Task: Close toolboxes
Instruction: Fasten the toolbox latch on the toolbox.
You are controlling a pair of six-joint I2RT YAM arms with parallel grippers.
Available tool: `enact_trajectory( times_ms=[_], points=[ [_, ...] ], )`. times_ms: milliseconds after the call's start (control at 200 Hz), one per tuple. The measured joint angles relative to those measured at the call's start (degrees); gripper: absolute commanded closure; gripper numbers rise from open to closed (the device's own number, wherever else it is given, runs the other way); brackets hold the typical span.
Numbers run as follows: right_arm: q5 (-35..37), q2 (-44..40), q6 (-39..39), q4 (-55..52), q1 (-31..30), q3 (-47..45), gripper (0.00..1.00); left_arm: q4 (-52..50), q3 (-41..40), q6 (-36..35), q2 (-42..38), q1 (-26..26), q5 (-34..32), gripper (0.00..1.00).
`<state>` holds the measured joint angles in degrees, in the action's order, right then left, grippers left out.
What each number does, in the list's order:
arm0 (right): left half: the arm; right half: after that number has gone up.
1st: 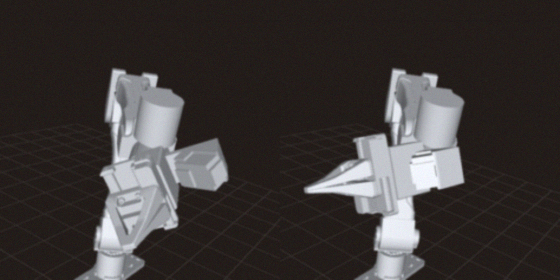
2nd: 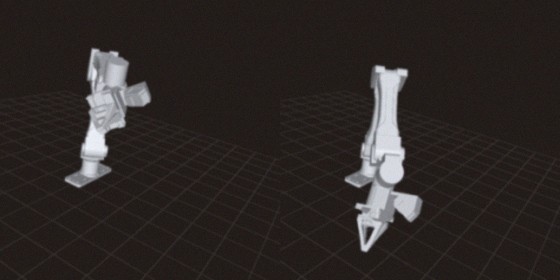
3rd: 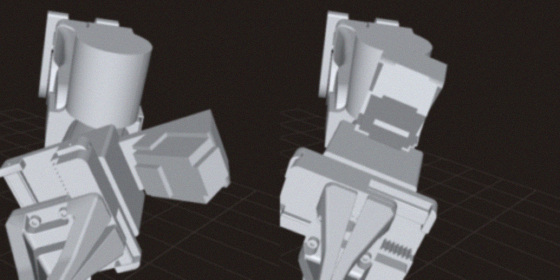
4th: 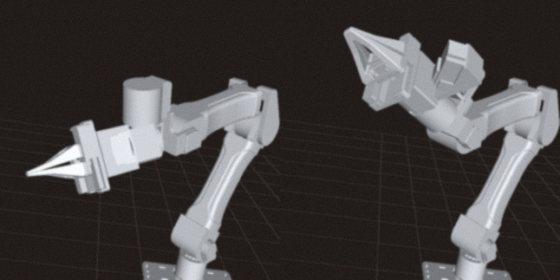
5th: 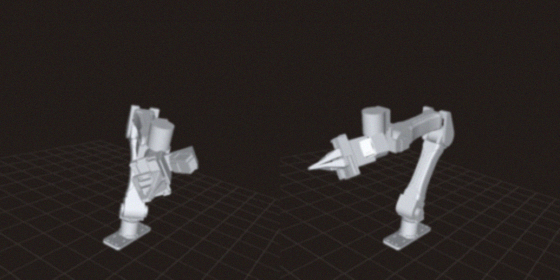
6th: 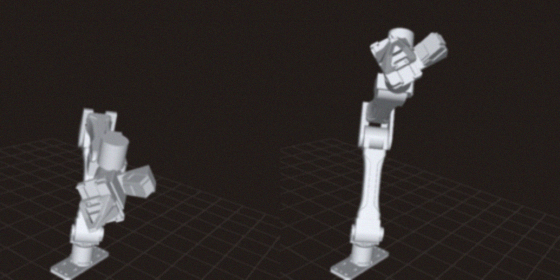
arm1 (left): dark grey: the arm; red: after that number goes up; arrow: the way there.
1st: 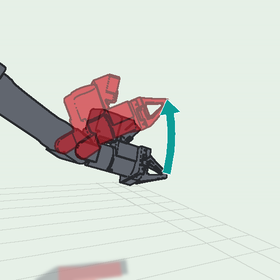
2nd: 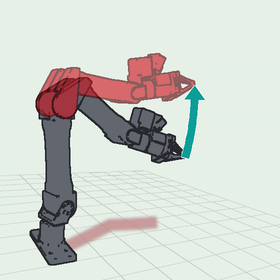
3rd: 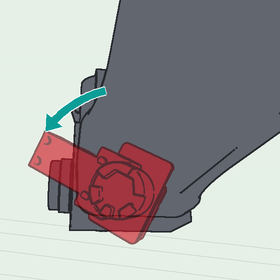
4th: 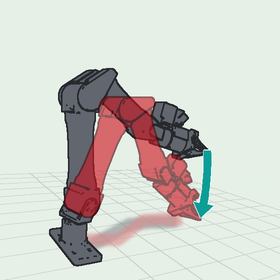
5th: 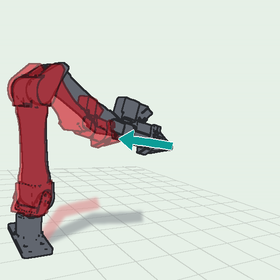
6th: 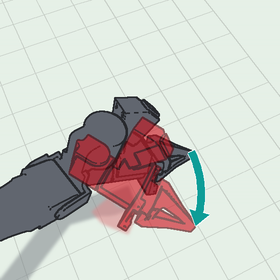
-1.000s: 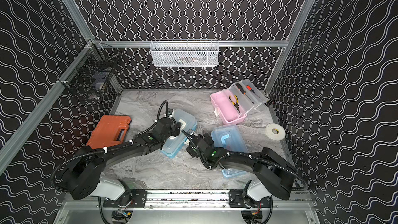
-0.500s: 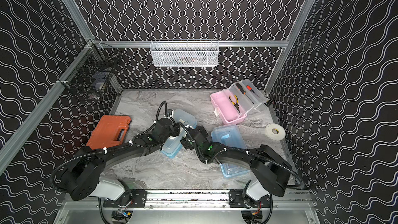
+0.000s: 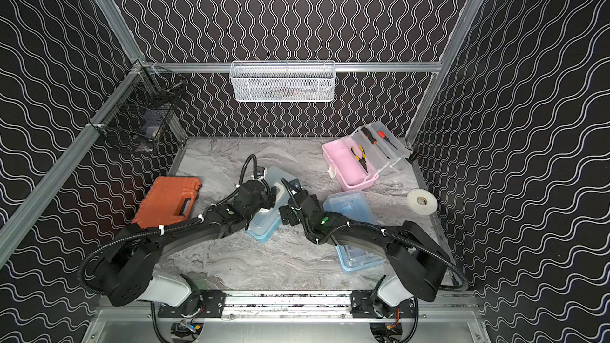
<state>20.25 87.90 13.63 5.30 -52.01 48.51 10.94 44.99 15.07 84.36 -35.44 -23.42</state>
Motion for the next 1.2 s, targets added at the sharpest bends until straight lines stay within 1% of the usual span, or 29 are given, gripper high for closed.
enact_trajectory(
  times_ms=[160, 426, 541, 701, 756, 821, 881, 911, 941, 1011, 1056, 1156, 1201],
  points=[
    [-0.15, 2.32, 1.49, -1.95, 0.00, 0.83, 0.02, -0.07, 0.04, 0.00, -0.07, 0.02, 0.24, 0.25],
    [-0.72, 2.36, 4.24, -0.63, -0.04, -0.15, 0.02, -1.11, 0.76, 0.00, 0.11, 0.02, 0.35, 0.25],
    [-2.78, 1.88, 6.45, 0.00, 0.00, -0.96, 0.03, -1.16, 0.85, 0.00, 0.24, 0.02, 0.44, 0.25],
    [-6.03, 1.68, 10.14, 1.07, 0.00, -2.03, 0.06, -0.98, 0.90, 0.00, 0.44, 0.02, 0.44, 0.25],
    [-7.17, 1.49, 11.67, 2.16, 0.00, -3.08, 0.10, -0.85, 0.83, 0.02, 0.42, 0.02, 0.46, 0.25],
    [-8.02, 1.22, 13.31, 3.52, 0.00, -4.48, 0.17, -0.68, 0.74, 0.02, 0.42, 0.02, 0.46, 0.25],
    [-8.96, 0.90, 14.75, 4.98, 0.07, -5.81, 0.22, -0.66, 0.74, 0.02, 0.42, 0.02, 0.46, 0.25],
    [-9.18, 0.74, 15.50, 5.60, 0.09, -6.32, 0.25, -0.66, 0.74, 0.02, 0.44, 0.02, 0.46, 0.25],
    [-9.40, 0.63, 16.06, 6.16, 0.11, -6.69, 0.32, -0.63, 0.72, 0.02, 0.44, 0.02, 0.46, 0.25],
    [-9.79, 0.37, 17.33, 7.02, 0.26, -7.21, 0.37, -0.52, 0.68, 0.02, 0.42, 0.02, 0.46, 0.25],
    [-9.75, 0.13, 18.03, 7.32, 0.28, -7.48, 0.42, -0.44, 0.61, 0.02, 0.39, 0.02, 0.48, 0.25],
    [-9.16, 0.07, 18.88, 7.67, 0.37, -7.85, 0.48, -0.07, 0.42, 0.02, 0.35, 0.02, 0.48, 0.25],
    [-9.05, 0.35, 18.91, 7.67, 0.52, -7.85, 0.49, -0.04, 0.42, 0.02, 0.39, 0.02, 0.48, 0.25]
  ],
)
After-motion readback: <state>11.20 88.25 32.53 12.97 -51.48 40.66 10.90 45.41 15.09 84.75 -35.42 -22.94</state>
